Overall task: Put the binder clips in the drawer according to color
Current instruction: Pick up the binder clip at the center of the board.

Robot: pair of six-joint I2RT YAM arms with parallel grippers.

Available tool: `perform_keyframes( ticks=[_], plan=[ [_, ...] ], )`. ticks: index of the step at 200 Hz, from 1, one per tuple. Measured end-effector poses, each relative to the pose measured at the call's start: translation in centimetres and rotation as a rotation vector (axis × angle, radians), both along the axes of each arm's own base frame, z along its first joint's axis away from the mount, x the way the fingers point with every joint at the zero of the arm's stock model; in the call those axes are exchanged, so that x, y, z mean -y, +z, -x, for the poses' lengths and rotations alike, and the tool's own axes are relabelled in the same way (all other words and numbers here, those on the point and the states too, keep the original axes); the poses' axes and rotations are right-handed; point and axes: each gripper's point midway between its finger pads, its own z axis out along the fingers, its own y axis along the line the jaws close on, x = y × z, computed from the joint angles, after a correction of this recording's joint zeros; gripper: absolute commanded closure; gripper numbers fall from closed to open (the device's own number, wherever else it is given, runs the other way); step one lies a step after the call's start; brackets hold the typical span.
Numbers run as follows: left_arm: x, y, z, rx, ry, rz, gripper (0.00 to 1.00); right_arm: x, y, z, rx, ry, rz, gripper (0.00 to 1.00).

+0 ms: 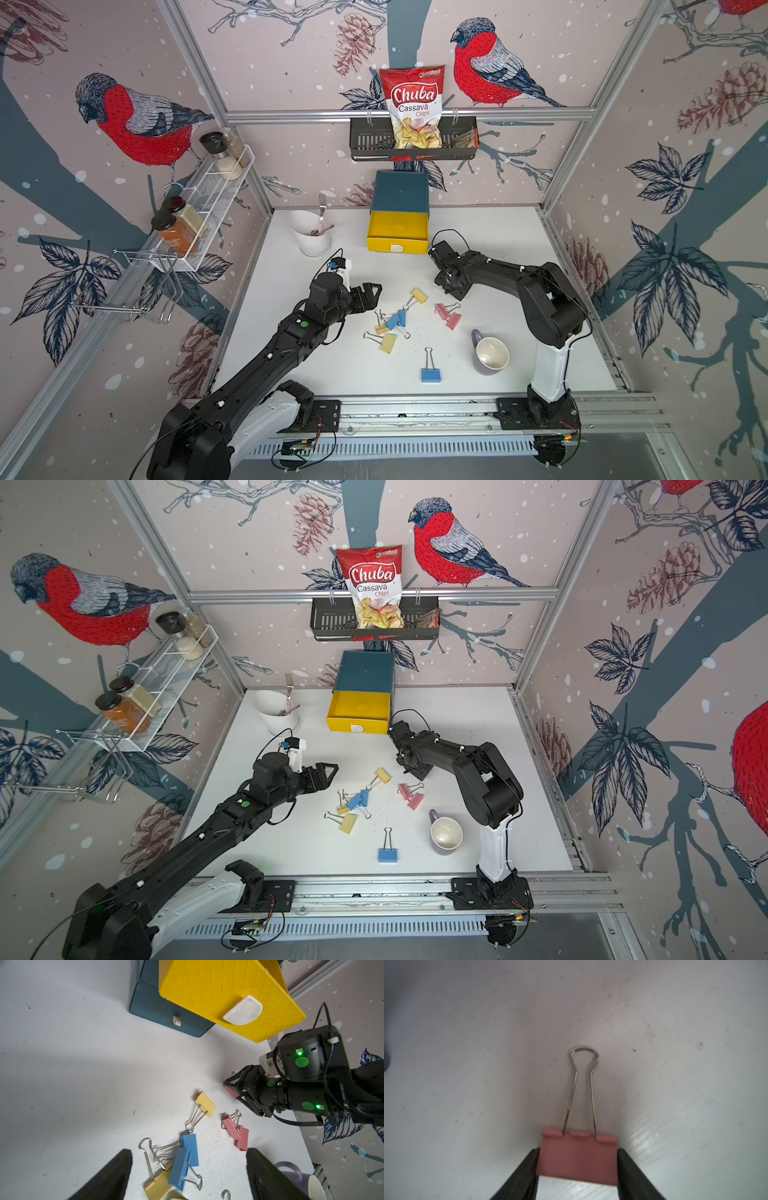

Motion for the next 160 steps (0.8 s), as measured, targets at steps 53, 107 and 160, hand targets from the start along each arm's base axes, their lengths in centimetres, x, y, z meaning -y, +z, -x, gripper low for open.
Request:
perform_keyframes(
  ticks=[53,107,160],
  plan=[
    [3.3,-0.4,0.7,-0.01,-0.098,-0.044,0.15,-0.2,2.0,0.4,0.039,0.013,0.019,0.54],
    [6.1,-1.4,1.4,0.002,-0.199,-0.125,0.19,0.3,11.5,0.0,0.254,0.036,0.041,0.57],
    [7.9,-2.5,2.5,0.026,-0.261,-0.188,0.19,-3.8,22.8,-0.9,0.5,0.227,0.053,0.59]
  ],
)
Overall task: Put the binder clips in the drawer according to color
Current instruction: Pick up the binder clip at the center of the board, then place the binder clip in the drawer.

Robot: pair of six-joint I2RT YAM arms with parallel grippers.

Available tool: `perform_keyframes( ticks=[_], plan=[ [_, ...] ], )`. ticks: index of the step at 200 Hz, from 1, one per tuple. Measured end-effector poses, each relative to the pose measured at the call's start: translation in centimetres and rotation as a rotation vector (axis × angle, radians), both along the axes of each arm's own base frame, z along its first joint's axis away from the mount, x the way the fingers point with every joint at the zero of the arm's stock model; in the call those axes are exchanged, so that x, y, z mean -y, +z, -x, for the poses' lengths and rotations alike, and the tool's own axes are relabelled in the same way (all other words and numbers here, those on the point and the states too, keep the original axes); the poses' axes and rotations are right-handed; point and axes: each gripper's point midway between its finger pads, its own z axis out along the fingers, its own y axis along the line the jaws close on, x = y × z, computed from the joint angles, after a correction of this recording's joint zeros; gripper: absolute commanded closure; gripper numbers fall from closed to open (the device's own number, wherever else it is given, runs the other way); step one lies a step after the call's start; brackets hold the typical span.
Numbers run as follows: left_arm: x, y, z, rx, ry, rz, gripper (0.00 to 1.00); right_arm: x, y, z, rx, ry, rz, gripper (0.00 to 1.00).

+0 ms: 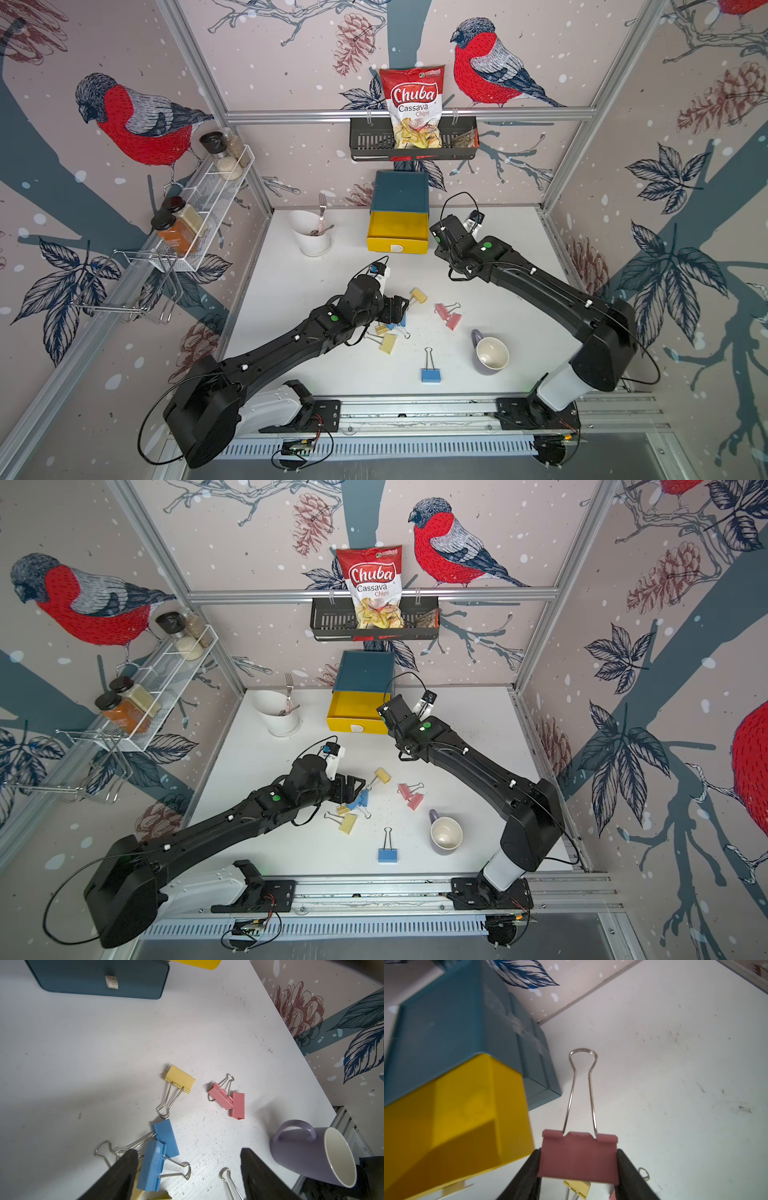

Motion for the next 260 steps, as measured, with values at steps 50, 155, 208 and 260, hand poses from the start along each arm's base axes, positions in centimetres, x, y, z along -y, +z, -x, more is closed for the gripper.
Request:
perform_keyframes(
  ticks=[50,155,208,260],
  plan=[
    [1.4,0.1,0.6,0.045,-0.019,-0.014,0.19,-6.9,4.7,-3.4,0.06,0.175,0.089,0.56],
    [2.1,-1.1,1.8,0.046,-0.02,-0.039,0.19,-8.8,-0.3,-5.9,-0.104,0.264,0.195,0.44],
    [2.0,-1.2,1.7,0.048,-0.007,-0.042,0.19,-9.3,-1.1,-5.8,-0.132,0.292,0.179,0.36],
    [2.2,-1.0,1.6,0.05,-0.01,-0.04,0.18,-9.5,-0.8,-5.6,-0.129,0.309,0.178,0.2]
  ],
)
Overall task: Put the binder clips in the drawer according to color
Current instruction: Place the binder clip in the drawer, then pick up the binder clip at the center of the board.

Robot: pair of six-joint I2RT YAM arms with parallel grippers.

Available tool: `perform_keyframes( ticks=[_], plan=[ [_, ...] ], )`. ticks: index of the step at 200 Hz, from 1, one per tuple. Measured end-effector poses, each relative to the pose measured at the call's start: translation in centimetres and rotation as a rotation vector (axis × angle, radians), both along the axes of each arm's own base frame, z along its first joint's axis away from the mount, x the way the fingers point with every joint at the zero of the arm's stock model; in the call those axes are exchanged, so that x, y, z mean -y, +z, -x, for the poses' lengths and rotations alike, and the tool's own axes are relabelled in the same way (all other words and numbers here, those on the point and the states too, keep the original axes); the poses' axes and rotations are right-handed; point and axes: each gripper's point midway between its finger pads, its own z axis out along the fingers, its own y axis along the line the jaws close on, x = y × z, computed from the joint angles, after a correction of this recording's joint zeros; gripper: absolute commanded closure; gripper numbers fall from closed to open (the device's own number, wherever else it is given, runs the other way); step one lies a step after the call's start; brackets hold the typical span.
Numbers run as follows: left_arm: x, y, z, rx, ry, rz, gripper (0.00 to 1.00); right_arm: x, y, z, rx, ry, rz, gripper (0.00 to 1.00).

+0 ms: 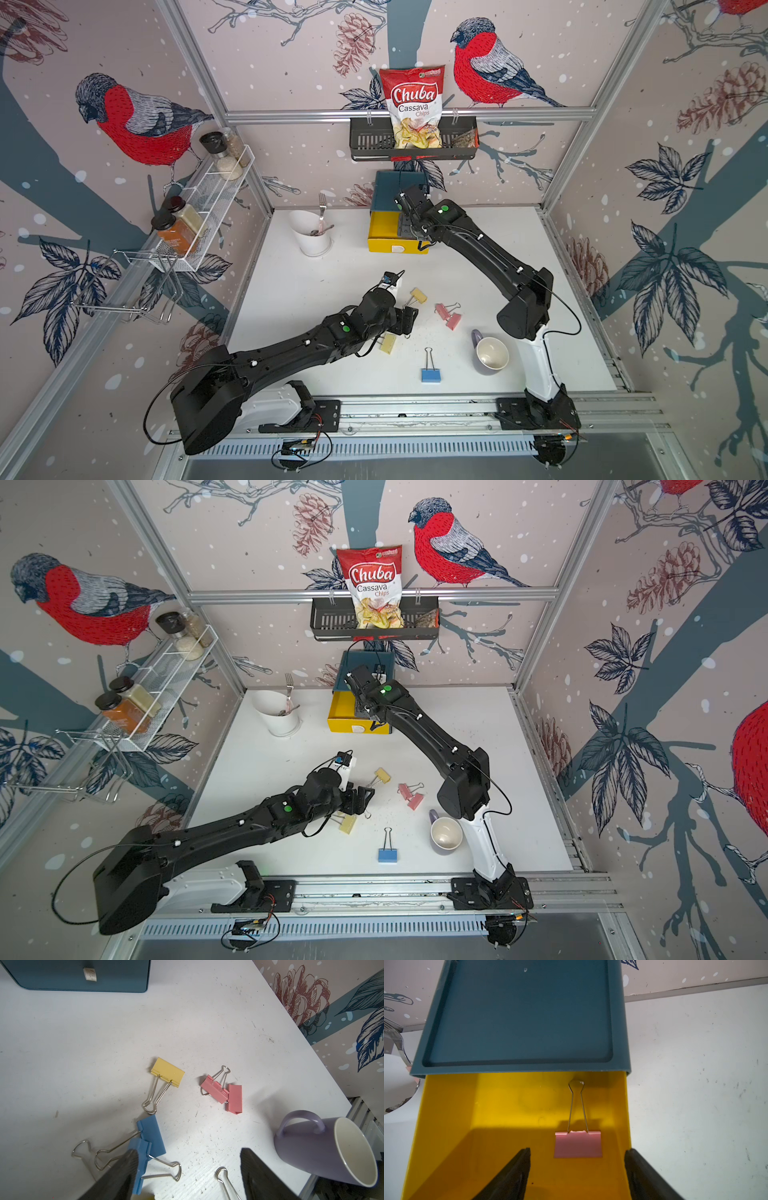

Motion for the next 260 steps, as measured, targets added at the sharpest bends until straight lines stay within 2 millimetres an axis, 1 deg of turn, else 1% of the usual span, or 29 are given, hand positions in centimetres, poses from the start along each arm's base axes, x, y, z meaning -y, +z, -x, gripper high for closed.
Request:
perform_keyframes(
  ticks=[11,21,34,44,54,60,69,80,90,91,97,98,105,110,119,126,135,146,160,168,189,210,234,260],
  plan=[
    [0.2,0.0,-0.1,-0.001,-0.003,-0.001,0.18,0.1,0.6,0.2,0.009,0.0,-0.007,0.21],
    [0.5,0.1,-0.1,-0.001,-0.008,-0.003,0.18,0.2,1.7,0.4,0.026,0.002,-0.02,0.21],
    [1.2,0.2,-0.2,0.002,-0.021,-0.01,0.18,0.6,3.8,0.9,0.059,0.003,-0.043,0.21],
    [1.9,0.3,-0.2,0.008,-0.039,-0.02,0.18,1.2,5.8,1.4,0.091,-0.001,-0.066,0.2],
    [2.7,0.5,-0.3,0.018,-0.056,-0.032,0.18,2.2,7.6,2.0,0.125,-0.011,-0.084,0.19],
    [3.3,0.6,-0.3,0.028,-0.074,-0.042,0.17,3.2,8.6,2.6,0.145,-0.018,-0.092,0.18],
    [4.1,0.6,-0.2,0.038,-0.095,-0.058,0.17,4.6,9.5,3.5,0.168,-0.029,-0.102,0.17],
    [5.2,0.4,-0.1,0.053,-0.131,-0.082,0.17,6.7,9.9,4.8,0.191,-0.037,-0.106,0.16],
    [6.2,0.1,0.0,0.068,-0.164,-0.112,0.17,8.8,9.6,6.4,0.201,-0.038,-0.115,0.14],
    [6.3,0.1,0.0,0.069,-0.166,-0.115,0.17,9.3,9.4,6.6,0.202,-0.042,-0.117,0.14],
    [6.9,-0.2,0.1,0.077,-0.186,-0.136,0.17,10.5,9.2,7.5,0.208,-0.045,-0.132,0.14],
    [7.1,-0.3,0.1,0.079,-0.192,-0.141,0.17,11.0,9.1,7.8,0.209,-0.049,-0.133,0.14],
    [7.8,-0.8,0.1,0.083,-0.217,-0.164,0.17,12.6,8.7,8.9,0.215,-0.055,-0.152,0.13],
    [8.2,-1.1,0.1,0.086,-0.232,-0.181,0.19,13.6,8.7,9.5,0.23,-0.063,-0.171,0.13],
    [9.0,-1.9,0.1,0.09,-0.262,-0.213,0.19,15.6,8.6,10.7,0.252,-0.077,-0.209,0.13],
    [9.5,-2.5,0.1,0.092,-0.281,-0.237,0.19,16.8,8.7,11.5,0.267,-0.086,-0.234,0.13],
    [9.8,-3.2,0.0,0.092,-0.302,-0.269,0.2,17.7,8.7,12.3,0.28,-0.09,-0.266,0.13],
    [10.3,-4.0,-0.2,0.09,-0.325,-0.306,0.21,18.4,8.8,12.9,0.286,-0.1,-0.306,0.13],
    [10.8,-4.4,-0.6,0.098,-0.346,-0.334,0.23,19.0,8.4,13.3,0.284,-0.1,-0.318,0.13],
    [11.2,-4.5,-0.7,0.103,-0.36,-0.347,0.25,19.1,8.2,13.7,0.276,-0.094,-0.325,0.13],
    [12.3,-5.0,-1.2,0.116,-0.394,-0.375,0.25,19.2,8.4,14.2,0.28,-0.085,-0.346,0.13],
    [12.8,-5.9,-1.4,0.106,-0.433,-0.403,0.25,19.3,8.4,14.3,0.274,-0.092,-0.36,0.13],
    [12.5,-6.7,-2.2,0.087,-0.44,-0.429,0.25,19.2,8.5,14.5,0.271,-0.085,-0.367,0.13],
    [12.4,-7.2,-2.6,0.057,-0.452,-0.431,0.25,19.2,8.5,14.5,0.271,-0.084,-0.369,0.13]
  ],
)
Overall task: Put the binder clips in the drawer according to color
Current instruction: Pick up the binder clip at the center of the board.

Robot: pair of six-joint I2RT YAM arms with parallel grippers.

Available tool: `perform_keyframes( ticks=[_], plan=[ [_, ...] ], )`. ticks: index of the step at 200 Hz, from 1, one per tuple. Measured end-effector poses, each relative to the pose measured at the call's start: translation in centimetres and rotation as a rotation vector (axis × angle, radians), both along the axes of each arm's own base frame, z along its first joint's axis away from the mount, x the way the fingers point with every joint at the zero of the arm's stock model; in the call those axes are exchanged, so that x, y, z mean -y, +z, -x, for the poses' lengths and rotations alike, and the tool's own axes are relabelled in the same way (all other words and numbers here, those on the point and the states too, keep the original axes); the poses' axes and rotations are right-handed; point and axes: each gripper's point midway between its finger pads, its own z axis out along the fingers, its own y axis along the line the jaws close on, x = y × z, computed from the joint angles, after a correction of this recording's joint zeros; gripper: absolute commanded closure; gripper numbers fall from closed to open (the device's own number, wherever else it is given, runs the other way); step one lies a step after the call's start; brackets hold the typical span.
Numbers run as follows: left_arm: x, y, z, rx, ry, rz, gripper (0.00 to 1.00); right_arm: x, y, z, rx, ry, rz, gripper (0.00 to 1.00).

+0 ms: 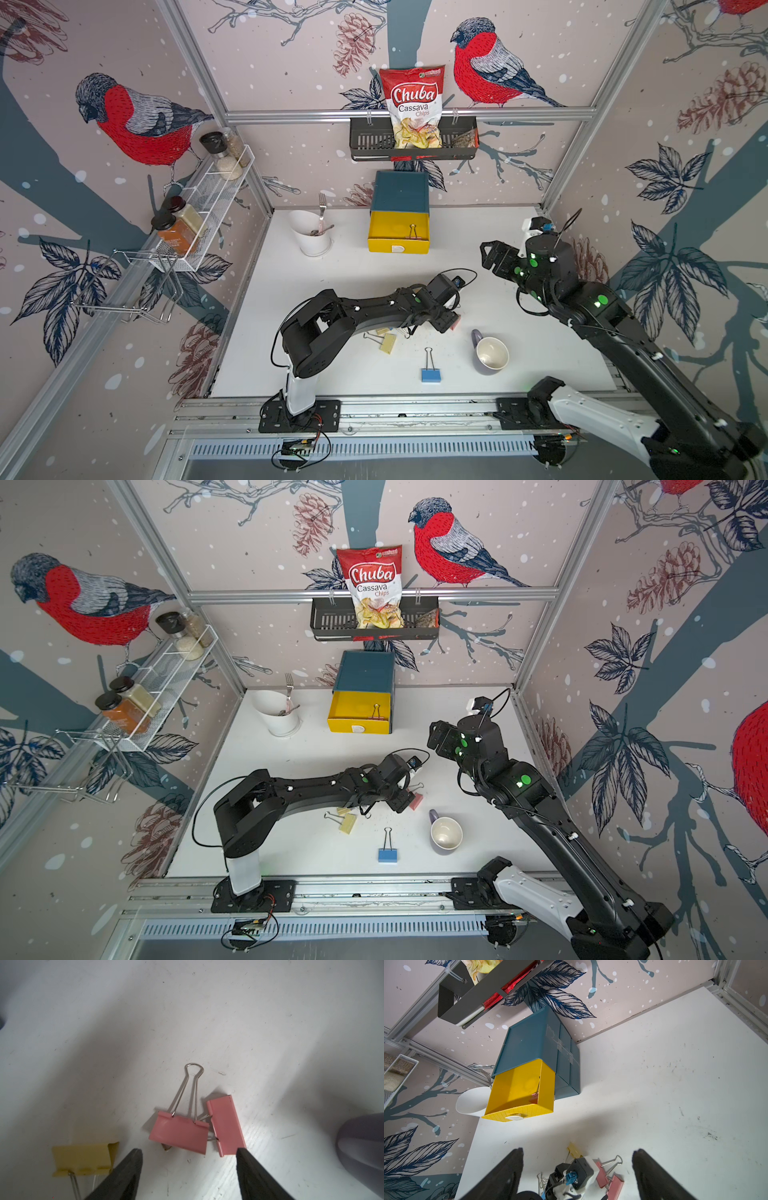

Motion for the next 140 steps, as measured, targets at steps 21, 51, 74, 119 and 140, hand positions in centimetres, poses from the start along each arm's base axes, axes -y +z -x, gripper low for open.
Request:
perform_keyframes(
  ticks=[21,51,74,119,140],
  plan=[
    [0.2,-0.6,0.3,-0.026,-0.029,-0.007,0.26,0.0,0.0,0.0,-0.002,0.001,-0.001,0.13],
    [0.3,-1.5,0.1,-0.039,-0.038,-0.028,0.26,-0.1,-0.1,0.0,-0.003,0.001,-0.001,0.13],
    [0.0,-1.8,-0.3,-0.039,-0.038,-0.042,0.26,-0.2,-0.1,0.0,-0.005,0.007,-0.004,0.13],
    [-0.2,-2.4,-0.9,-0.04,-0.032,-0.055,0.3,-0.3,-0.8,0.0,-0.021,0.014,0.002,0.13],
    [-0.3,-2.8,-1.0,-0.049,-0.029,-0.061,0.34,-0.4,-0.8,0.0,-0.023,0.017,0.001,0.13]
  ],
)
